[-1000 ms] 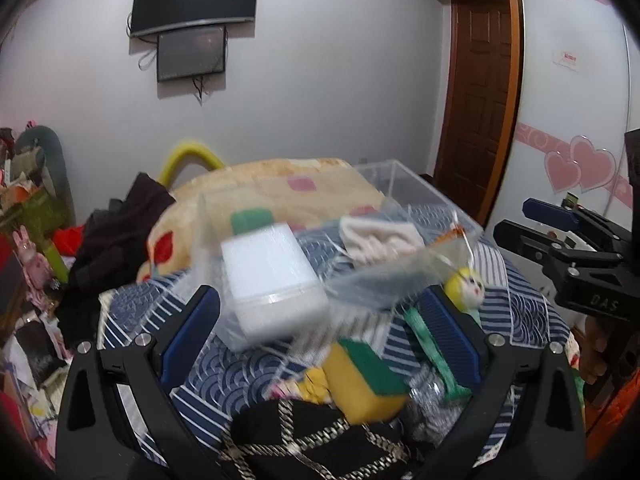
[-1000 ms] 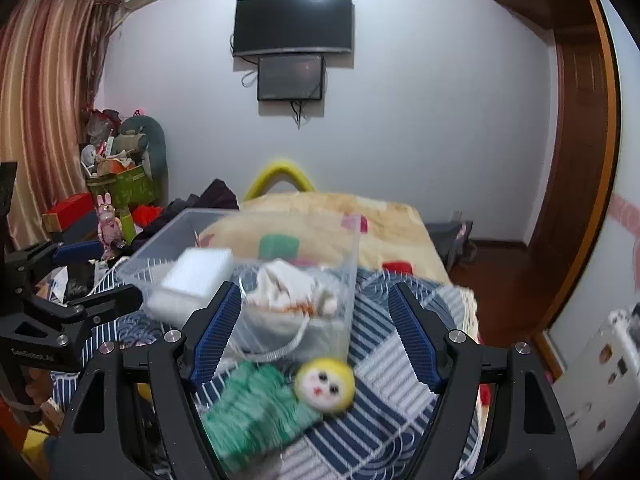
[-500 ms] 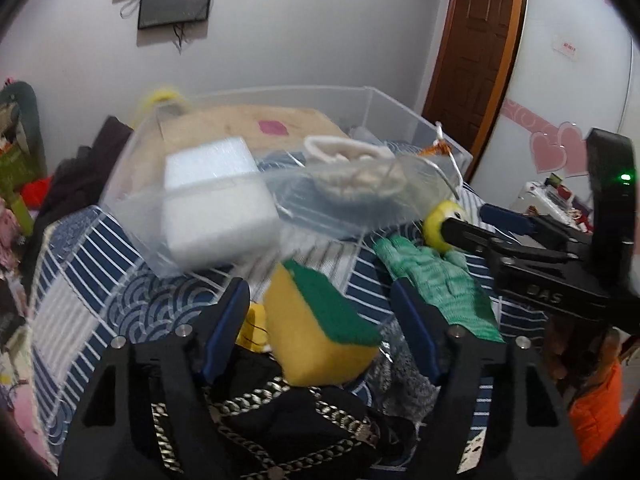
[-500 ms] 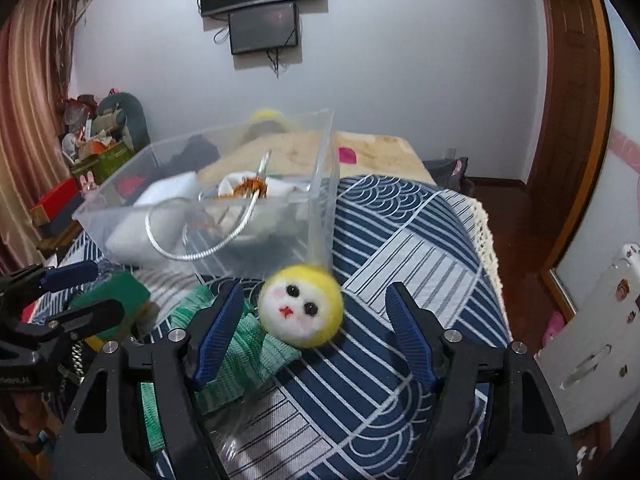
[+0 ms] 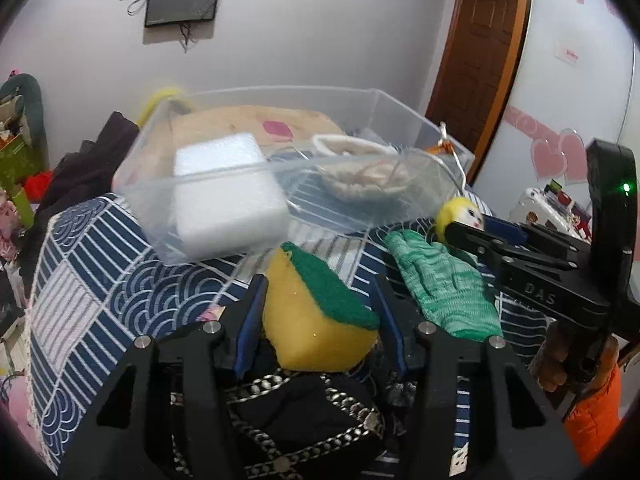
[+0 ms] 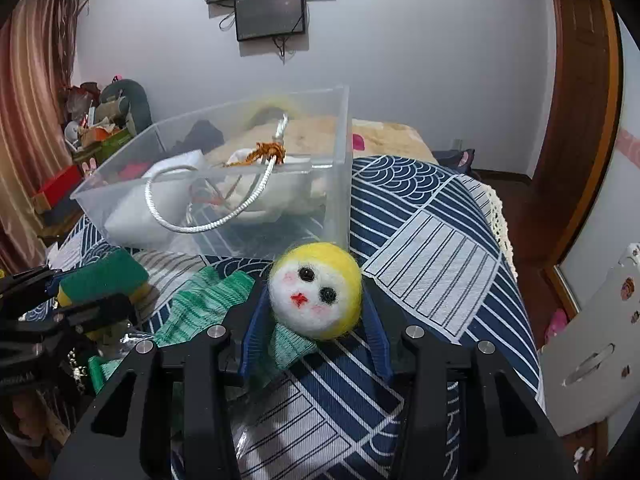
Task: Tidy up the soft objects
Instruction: 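Grasp the yellow-green sponge with the left tool while the right tool grasps the yellow felt ball, then place the sponge into the clear box with the left tool while the right tool drops the ball in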
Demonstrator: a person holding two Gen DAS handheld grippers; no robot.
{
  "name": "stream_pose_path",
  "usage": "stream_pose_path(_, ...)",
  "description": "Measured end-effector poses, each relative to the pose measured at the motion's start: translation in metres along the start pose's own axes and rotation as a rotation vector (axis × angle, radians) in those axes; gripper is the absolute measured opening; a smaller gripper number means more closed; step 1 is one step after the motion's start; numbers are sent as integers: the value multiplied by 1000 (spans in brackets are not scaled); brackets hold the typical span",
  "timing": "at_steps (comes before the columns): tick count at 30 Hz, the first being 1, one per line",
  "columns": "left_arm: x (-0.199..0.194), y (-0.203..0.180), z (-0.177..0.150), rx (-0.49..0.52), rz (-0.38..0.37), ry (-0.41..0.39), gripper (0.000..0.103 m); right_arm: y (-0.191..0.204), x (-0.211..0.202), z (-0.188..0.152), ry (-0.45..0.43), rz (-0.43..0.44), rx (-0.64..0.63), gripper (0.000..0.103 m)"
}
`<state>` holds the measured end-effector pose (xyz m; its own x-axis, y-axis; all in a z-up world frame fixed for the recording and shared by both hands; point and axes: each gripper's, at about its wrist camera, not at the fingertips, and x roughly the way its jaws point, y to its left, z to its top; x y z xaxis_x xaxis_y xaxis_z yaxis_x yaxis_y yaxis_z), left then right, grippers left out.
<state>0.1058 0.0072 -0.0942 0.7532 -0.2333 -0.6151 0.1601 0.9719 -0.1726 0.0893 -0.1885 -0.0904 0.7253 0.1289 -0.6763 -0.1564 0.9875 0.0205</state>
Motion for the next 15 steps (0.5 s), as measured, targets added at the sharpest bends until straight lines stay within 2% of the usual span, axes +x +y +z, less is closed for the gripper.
stream_pose_path(8,-33,6,9,-6,21,-90,51,-1,-30,8,-87,-25,-9,41)
stream_pose_path(15,-57,11,25,9,50,-169,51,9,-53,23,-170,2,-30,41)
